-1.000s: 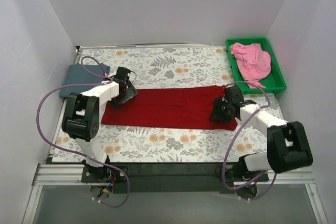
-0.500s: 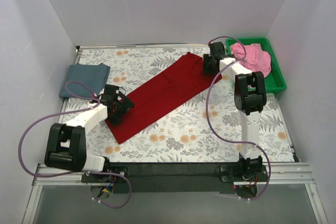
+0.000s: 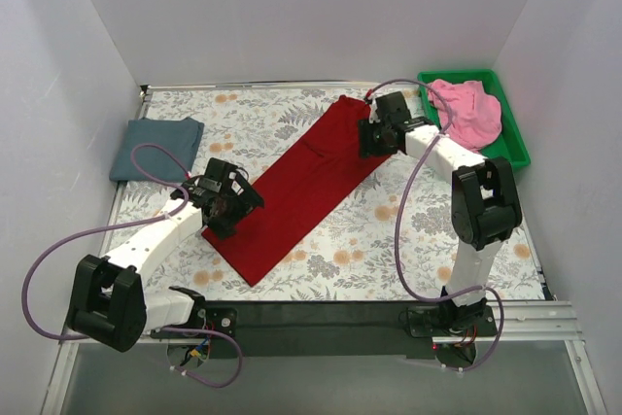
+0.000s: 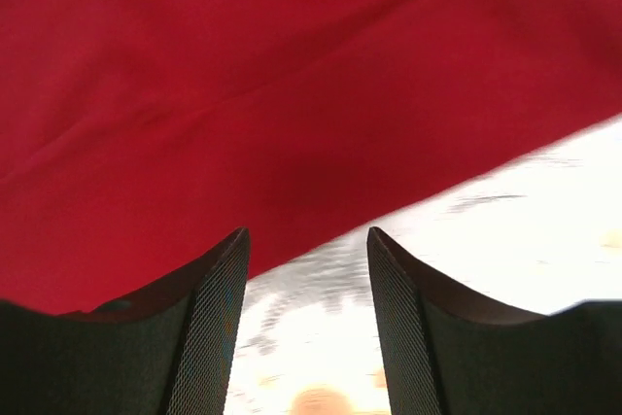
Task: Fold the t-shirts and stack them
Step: Fold the tshirt
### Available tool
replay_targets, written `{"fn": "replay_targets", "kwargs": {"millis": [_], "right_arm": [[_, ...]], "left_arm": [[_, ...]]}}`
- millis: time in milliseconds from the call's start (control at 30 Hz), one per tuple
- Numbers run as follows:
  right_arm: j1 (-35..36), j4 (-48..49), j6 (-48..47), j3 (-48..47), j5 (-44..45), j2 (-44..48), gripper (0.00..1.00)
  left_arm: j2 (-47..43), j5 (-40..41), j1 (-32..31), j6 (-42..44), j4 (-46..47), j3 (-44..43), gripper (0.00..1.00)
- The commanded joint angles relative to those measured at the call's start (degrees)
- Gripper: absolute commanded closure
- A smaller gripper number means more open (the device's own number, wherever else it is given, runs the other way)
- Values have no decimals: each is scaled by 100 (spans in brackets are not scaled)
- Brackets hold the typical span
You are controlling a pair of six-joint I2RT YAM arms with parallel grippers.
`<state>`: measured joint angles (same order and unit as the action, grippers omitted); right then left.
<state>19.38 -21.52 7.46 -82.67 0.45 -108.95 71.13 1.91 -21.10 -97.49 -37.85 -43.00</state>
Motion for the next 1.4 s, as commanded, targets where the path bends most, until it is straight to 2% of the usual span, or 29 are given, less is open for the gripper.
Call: {"fn": "replay_targets", "kwargs": {"millis": [0, 167, 267, 467, 633, 700, 900, 1100, 1133, 1200, 1233, 1300, 1367], "right_arm": [[479, 718, 545, 612, -677, 103, 51], [418, 790, 47, 358, -449, -583, 52], [33, 737, -429, 366, -291, -803, 52], [-733, 535, -676, 182, 183, -707, 52], [-848, 272, -632, -187, 219, -734, 52], [-795, 140, -597, -162, -156, -489, 52], [275, 297, -500, 953, -255, 802, 51], [2278, 429, -474, 1832, -212, 1682, 50], [2838, 464, -491, 1886, -203, 1736, 50], [3351, 569, -500, 1974, -160, 1780, 50], [3841, 596, -544, 1966, -142, 1780, 49], [4457, 684, -675, 1940, 76, 1676, 47], [4750, 710, -720, 1869, 139, 1544, 46]], "left_arm": [[-258, 801, 27, 353, -329, -270, 7], [-153, 890, 194, 468, -241, -235, 7], [-126, 864, 404, 520, -232, -156, 7], [-275, 819, 625, 503, -460, 2, 7], [-302, 846, 616, 529, -601, 73, 7], [-276, 890, 616, 556, -671, 125, 7], [-83, 1258, 616, 565, -645, 371, 7], [278, 1382, 616, 696, -382, 398, 9], [417, 1382, 616, 749, -355, 372, 10], [550, 1277, 616, 828, -259, 354, 11], [612, 1242, 616, 854, -232, 345, 12], [638, 1163, 616, 899, -188, 380, 13], [604, 1119, 616, 942, -145, 415, 14]]}}
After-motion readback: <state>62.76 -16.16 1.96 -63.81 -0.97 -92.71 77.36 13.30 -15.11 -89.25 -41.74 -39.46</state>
